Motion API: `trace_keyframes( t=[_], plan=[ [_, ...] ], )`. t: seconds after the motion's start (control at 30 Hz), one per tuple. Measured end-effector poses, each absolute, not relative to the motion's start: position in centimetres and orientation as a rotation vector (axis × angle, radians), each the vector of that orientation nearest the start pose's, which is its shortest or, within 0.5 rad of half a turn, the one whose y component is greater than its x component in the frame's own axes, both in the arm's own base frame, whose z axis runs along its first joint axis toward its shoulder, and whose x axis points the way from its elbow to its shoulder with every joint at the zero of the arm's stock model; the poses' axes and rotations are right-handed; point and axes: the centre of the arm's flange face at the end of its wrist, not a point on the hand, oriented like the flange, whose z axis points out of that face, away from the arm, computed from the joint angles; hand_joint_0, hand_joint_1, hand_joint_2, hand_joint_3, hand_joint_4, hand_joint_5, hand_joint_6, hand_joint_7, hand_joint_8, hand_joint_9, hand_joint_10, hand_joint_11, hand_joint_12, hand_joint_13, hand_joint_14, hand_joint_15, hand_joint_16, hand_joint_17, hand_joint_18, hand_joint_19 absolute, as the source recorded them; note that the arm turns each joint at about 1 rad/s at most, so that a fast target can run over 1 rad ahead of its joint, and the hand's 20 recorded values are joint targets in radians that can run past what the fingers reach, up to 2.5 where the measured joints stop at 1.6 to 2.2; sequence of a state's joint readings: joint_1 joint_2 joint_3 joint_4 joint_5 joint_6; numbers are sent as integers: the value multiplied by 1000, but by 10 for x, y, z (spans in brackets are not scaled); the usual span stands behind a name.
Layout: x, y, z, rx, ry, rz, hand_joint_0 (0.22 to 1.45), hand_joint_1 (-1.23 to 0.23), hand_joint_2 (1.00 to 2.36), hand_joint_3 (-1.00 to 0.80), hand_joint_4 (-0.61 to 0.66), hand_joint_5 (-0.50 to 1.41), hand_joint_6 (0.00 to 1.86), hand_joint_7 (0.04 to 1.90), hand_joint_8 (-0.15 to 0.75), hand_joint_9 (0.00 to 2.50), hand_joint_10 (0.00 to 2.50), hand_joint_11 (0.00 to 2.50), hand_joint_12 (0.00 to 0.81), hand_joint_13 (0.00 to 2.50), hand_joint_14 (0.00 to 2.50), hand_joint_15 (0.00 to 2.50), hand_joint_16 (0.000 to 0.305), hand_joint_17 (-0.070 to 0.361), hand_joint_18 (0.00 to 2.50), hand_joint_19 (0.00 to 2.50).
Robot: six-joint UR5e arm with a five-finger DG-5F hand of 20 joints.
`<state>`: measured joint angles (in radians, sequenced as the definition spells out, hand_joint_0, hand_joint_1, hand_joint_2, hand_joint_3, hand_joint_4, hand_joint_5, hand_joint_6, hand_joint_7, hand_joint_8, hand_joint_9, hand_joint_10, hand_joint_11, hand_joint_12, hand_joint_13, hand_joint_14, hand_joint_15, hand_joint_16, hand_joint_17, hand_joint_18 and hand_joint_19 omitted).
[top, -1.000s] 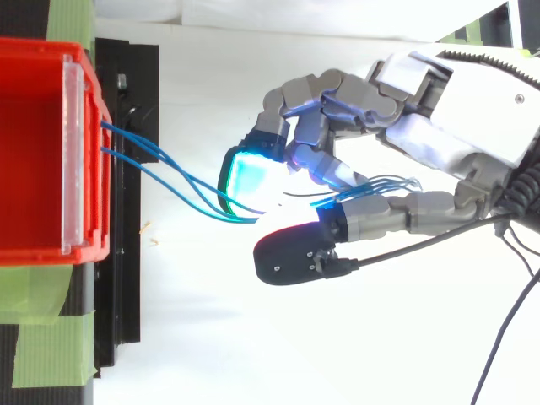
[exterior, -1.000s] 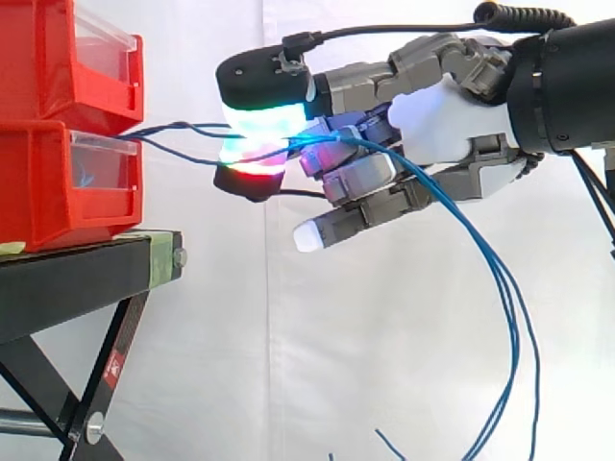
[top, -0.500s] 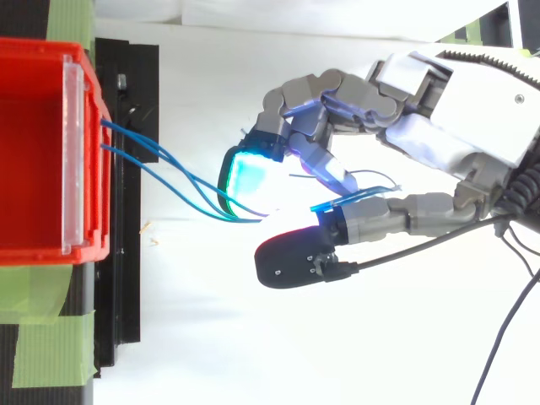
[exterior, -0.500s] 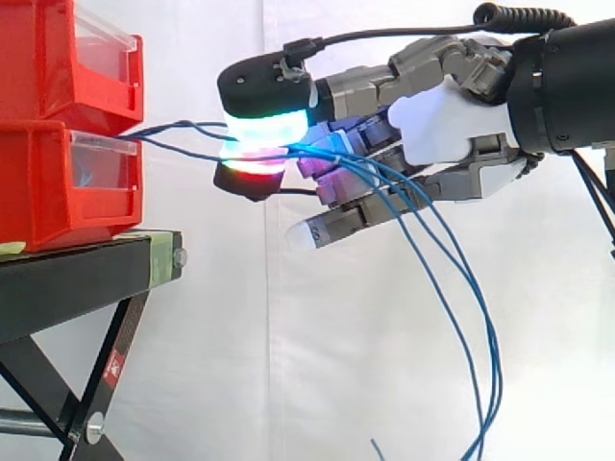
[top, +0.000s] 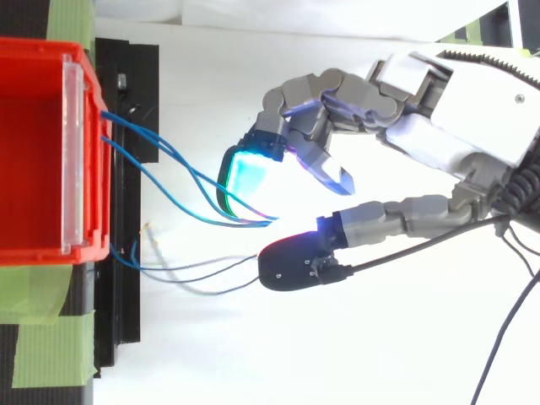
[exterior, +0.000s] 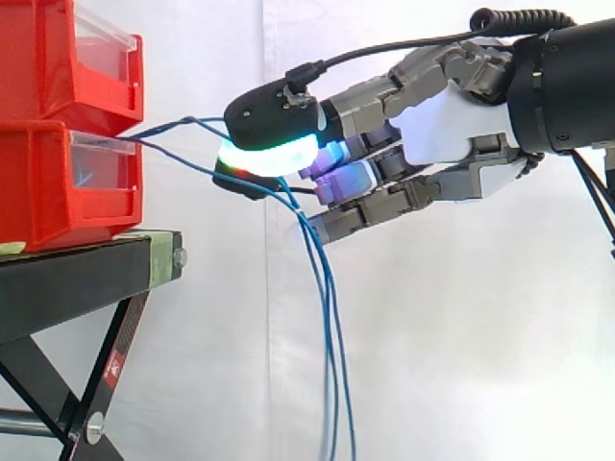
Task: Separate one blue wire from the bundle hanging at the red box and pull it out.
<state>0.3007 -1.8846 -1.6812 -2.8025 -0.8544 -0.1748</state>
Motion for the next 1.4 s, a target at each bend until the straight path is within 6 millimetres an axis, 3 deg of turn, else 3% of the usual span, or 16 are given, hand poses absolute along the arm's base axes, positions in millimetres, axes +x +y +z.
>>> trace_keyframes(
  t=[0.3,1.4],
  plan=[
    [589,-25,300,1295,1073,702,717,-885,1018,-294,233,-250,851,1057,320,224,1620,1283,295,365,1907,1167,26,58,599,766],
    [589,-25,299,1295,1074,702,573,-711,1016,-301,245,-226,826,1054,341,348,1493,1362,326,415,1897,1173,32,72,620,884]
  ],
)
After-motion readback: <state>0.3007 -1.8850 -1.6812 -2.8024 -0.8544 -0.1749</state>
